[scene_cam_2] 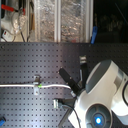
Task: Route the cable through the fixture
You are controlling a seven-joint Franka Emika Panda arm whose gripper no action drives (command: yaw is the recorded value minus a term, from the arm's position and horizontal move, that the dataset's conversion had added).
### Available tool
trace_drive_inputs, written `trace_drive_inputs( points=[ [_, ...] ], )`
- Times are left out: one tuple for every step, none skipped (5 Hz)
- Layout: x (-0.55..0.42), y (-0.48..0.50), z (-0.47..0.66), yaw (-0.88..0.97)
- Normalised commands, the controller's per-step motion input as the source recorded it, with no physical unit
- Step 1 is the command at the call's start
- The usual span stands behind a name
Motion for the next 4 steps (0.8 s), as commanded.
trace_drive_inputs(
  points=[
    [0.194,0.169,0.01,0.68],
    [0.202,0.185,0.01,0.73],
    [0.337,0.166,0.01,0.55],
    [0.104,-0.170,-0.04,0.21]
  ],
)
